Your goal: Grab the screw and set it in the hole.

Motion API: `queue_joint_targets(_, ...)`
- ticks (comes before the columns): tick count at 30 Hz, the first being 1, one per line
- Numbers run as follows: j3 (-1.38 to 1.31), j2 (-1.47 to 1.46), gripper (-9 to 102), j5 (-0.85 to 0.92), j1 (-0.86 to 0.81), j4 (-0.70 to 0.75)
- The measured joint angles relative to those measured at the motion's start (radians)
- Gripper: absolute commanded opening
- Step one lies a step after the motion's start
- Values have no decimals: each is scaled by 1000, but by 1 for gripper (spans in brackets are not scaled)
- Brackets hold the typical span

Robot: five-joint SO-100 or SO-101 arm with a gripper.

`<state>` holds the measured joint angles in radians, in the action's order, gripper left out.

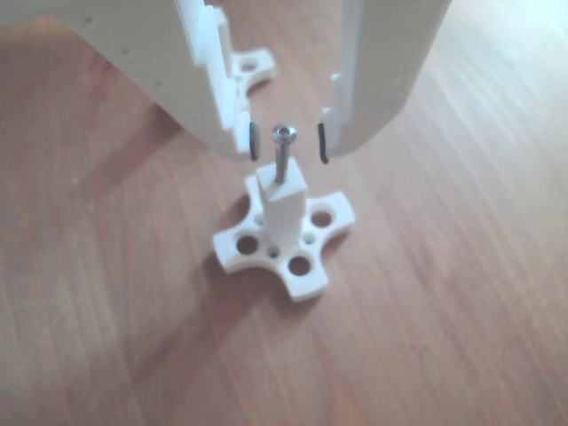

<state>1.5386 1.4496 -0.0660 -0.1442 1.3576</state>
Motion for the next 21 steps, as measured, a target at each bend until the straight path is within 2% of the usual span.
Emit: queue_joint_targets(21, 0, 0, 8, 0, -11, 0)
